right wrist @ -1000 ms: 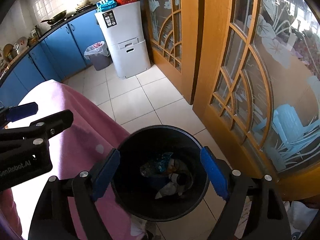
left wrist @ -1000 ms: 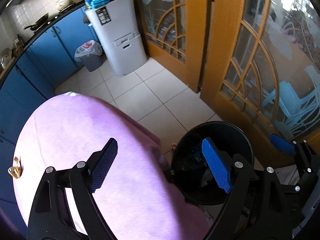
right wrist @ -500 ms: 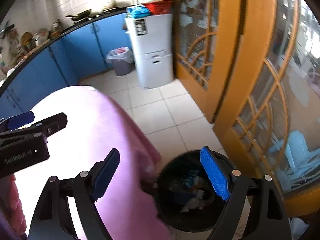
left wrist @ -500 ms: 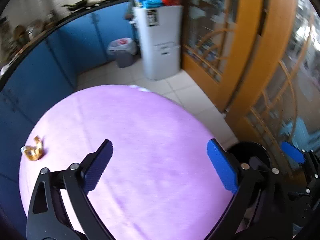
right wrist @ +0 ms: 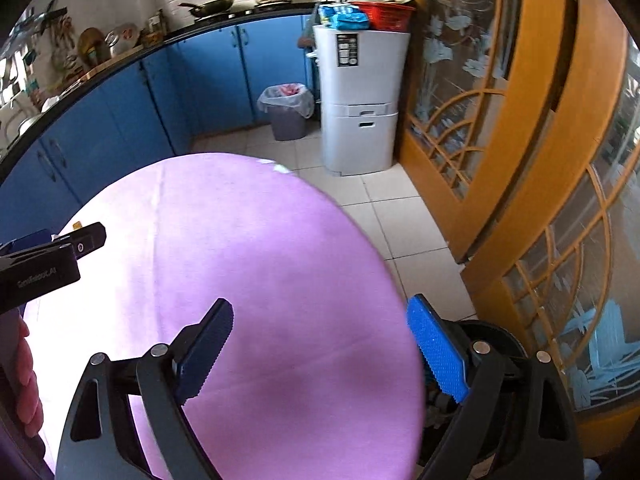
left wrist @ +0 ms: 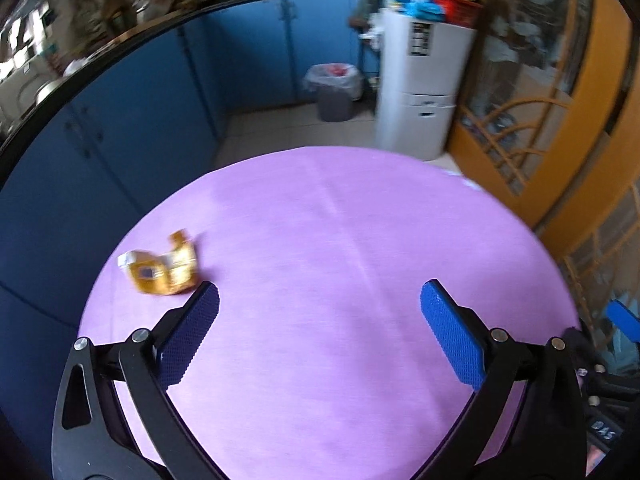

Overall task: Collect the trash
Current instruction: 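Move both open tools back over the table toward the yellow wrapper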

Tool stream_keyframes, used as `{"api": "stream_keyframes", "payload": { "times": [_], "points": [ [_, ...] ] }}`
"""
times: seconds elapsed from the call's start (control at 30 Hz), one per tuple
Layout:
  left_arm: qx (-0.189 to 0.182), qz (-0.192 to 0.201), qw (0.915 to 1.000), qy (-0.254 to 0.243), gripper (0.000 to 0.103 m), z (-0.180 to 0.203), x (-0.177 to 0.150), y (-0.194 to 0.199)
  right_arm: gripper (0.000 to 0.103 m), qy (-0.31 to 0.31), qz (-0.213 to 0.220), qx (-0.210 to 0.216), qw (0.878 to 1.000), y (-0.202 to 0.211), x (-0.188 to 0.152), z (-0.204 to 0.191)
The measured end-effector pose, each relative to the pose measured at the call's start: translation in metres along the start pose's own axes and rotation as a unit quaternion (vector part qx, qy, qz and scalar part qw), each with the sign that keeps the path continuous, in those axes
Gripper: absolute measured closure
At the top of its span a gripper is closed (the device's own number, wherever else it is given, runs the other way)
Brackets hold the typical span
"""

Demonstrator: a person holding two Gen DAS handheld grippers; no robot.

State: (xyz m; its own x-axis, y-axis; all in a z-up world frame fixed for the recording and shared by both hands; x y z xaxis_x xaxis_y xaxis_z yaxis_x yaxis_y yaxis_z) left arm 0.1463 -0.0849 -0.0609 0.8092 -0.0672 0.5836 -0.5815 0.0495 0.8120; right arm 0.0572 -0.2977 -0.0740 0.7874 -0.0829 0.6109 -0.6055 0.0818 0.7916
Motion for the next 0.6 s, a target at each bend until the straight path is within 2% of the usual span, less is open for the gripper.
{"api": "stream_keyframes", "payload": {
  "times": [0.1,0.23,0.6],
  "points": [
    [0.019,0.001,0.9995,0.026,0.004,-0.030,0.002,-0.006,0.017,0.010,-0.003,0.002,1.000,-0.003,0.004,-0.017],
    [0.024,-0.006,0.9984,0.051,0.004,-0.059,0.003,-0.012,0.017,0.018,-0.004,0.009,1.000,-0.007,0.012,-0.034],
    [0.023,0.000,0.9983,0.053,0.004,-0.101,0.009,-0.017,0.017,0.051,-0.006,0.022,0.998,-0.021,0.034,-0.097]
  ]
}}
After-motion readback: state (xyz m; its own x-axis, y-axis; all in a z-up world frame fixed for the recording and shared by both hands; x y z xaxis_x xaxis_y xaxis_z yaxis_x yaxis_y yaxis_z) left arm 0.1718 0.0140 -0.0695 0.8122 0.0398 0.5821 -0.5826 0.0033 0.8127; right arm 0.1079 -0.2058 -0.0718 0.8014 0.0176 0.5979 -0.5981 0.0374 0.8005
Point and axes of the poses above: each gripper's, at about its wrist camera, not at the fingertips, and y roughly against the way its jaws point, z to its right, x to its top, the point moved 1 cm from there along -y, roughly the way its jaws point, and after that the axes turned 6 degrees about y, right-handed, at the moved point
